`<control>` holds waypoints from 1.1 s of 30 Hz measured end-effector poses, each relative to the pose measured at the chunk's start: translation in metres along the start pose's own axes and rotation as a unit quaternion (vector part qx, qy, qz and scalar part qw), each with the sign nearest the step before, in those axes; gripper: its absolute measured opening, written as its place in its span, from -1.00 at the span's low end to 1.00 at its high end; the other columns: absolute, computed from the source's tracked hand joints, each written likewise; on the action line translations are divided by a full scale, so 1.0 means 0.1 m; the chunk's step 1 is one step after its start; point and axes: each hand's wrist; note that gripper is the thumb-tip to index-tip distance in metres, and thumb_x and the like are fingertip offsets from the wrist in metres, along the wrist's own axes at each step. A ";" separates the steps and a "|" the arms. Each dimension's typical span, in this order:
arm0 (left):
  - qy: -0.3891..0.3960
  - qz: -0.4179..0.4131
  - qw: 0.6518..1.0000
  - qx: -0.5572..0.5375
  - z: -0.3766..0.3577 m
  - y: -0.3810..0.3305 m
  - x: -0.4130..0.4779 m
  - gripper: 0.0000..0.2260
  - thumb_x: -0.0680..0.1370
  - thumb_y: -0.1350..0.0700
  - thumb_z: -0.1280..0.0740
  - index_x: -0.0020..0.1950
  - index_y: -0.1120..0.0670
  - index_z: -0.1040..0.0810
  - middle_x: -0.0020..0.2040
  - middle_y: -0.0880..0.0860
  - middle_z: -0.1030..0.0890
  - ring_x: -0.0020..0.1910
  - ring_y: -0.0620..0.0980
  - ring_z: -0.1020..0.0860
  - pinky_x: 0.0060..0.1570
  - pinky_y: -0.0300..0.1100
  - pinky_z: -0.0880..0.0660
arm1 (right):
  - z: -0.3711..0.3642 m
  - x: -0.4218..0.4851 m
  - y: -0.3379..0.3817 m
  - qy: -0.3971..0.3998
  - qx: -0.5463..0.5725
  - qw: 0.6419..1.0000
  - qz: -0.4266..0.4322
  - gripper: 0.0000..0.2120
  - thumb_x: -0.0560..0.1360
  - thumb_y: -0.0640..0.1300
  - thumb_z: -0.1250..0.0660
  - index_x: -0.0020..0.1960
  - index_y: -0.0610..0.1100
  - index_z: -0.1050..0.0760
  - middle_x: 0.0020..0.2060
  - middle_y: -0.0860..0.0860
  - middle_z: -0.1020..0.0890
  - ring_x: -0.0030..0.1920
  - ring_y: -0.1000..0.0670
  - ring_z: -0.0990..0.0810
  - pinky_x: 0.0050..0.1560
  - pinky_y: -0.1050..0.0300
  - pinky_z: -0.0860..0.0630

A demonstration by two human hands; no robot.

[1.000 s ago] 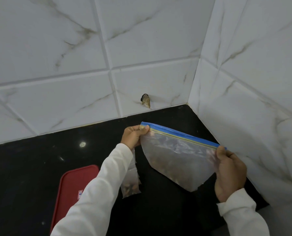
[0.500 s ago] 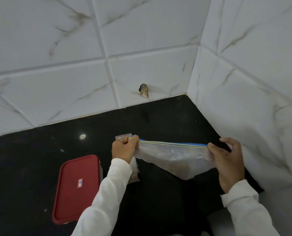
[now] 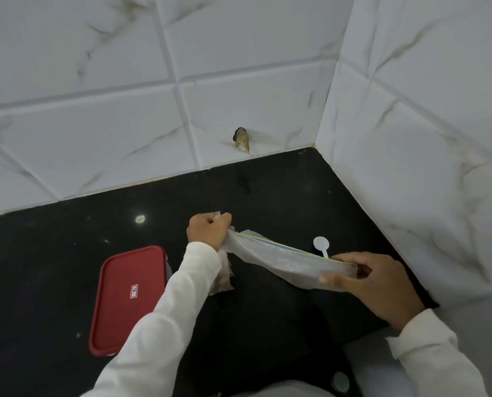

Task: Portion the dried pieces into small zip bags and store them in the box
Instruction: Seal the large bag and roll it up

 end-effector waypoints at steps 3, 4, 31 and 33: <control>-0.008 -0.044 0.997 0.061 -0.05 0.01 0.03 -0.85 0.49 0.19 -0.37 -0.26 0.23 -0.57 -0.21 0.10 -0.67 -0.21 0.02 -0.60 -0.10 -0.11 -0.55 | -0.06 0.05 0.01 -0.026 -0.036 0.998 0.033 -0.70 0.38 0.19 -0.41 -0.29 -0.05 -0.60 -0.43 0.08 -0.57 -0.37 0.14 -0.53 -0.31 0.34 -0.39; -0.020 -0.082 0.993 0.086 -0.07 0.02 0.03 -0.87 0.48 0.19 -0.39 -0.24 0.19 -0.53 -0.14 0.11 -0.65 -0.16 0.04 -0.59 -0.09 -0.10 -0.54 | -0.09 0.06 0.00 -0.030 -0.036 0.998 0.034 -0.60 0.40 0.21 -0.35 -0.38 -0.10 -0.51 -0.48 0.05 -0.50 -0.43 0.11 -0.47 -0.34 0.31 -0.35; 0.266 -0.437 0.634 0.579 -0.45 -0.05 0.02 -0.73 0.68 -0.06 -0.16 0.24 0.09 -0.42 0.12 0.11 -0.60 0.09 0.12 -0.58 0.13 -0.05 -0.46 | -0.46 0.07 -0.07 -0.111 -0.301 0.938 0.129 -0.47 0.49 0.32 -0.19 0.25 -0.04 -0.50 0.10 0.00 -0.60 0.13 -0.05 -0.57 0.17 -0.20 -0.48; 0.304 -0.375 0.651 0.586 -0.47 -0.03 -0.07 -0.69 0.67 -0.08 -0.17 0.29 0.09 -0.42 0.09 0.12 -0.61 0.06 0.13 -0.60 0.14 0.03 -0.52 | -0.52 0.11 -0.04 -0.099 -0.333 0.931 0.113 -0.33 0.40 0.36 -0.32 0.37 0.00 -0.42 0.10 0.00 -0.61 0.14 -0.06 -0.60 0.25 -0.29 -0.41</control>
Point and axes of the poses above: each hand's wrist, its own x-axis towards the middle knuckle, its own z-axis out of the back of the hand, y = z × x
